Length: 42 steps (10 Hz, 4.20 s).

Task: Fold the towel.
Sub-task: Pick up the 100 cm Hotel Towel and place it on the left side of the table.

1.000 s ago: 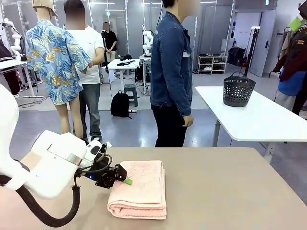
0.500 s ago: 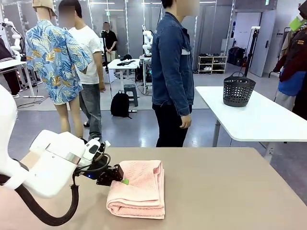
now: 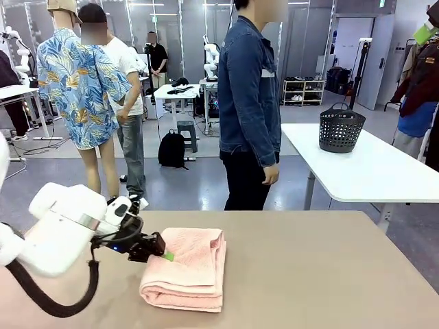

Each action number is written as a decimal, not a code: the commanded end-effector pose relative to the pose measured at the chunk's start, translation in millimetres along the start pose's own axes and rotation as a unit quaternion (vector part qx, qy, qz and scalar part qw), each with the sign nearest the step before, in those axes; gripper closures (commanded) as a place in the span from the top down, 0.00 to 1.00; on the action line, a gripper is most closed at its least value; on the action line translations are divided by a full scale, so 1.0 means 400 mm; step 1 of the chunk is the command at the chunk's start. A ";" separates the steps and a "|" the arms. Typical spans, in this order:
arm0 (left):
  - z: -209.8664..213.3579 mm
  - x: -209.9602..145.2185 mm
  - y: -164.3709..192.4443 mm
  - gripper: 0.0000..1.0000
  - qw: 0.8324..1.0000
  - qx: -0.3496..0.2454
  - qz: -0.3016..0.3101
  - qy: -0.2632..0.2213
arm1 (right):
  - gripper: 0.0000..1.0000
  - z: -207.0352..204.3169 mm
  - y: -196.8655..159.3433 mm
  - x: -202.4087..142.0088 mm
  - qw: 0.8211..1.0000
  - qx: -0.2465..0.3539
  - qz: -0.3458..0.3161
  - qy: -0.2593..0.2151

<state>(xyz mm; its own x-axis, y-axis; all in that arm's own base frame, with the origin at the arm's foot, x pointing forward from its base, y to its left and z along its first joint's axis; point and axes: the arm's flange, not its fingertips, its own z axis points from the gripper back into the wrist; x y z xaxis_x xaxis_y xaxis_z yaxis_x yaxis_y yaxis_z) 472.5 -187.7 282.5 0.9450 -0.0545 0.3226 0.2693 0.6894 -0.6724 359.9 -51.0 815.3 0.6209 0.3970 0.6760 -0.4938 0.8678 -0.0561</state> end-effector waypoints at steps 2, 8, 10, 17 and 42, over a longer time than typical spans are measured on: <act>0.164 0.007 0.066 0.00 0.999 0.009 -0.032 0.007 | 1.00 0.002 0.000 -0.003 1.000 -0.001 0.002 0.003; 0.514 -0.006 0.308 0.00 0.996 0.067 -0.056 0.000 | 1.00 0.002 0.000 -0.003 1.000 -0.001 0.002 0.003; 0.590 -0.012 0.365 0.00 0.994 0.092 -0.051 -0.009 | 1.00 0.002 0.000 -0.003 1.000 -0.001 0.002 0.003; 0.626 -0.015 0.391 0.30 0.989 0.142 -0.029 -0.041 | 1.00 0.002 0.000 -0.003 1.000 -0.001 0.002 0.003; 0.697 -0.051 0.323 1.00 0.982 0.167 -0.022 -0.085 | 1.00 0.002 0.000 -0.003 1.000 -0.001 0.002 0.003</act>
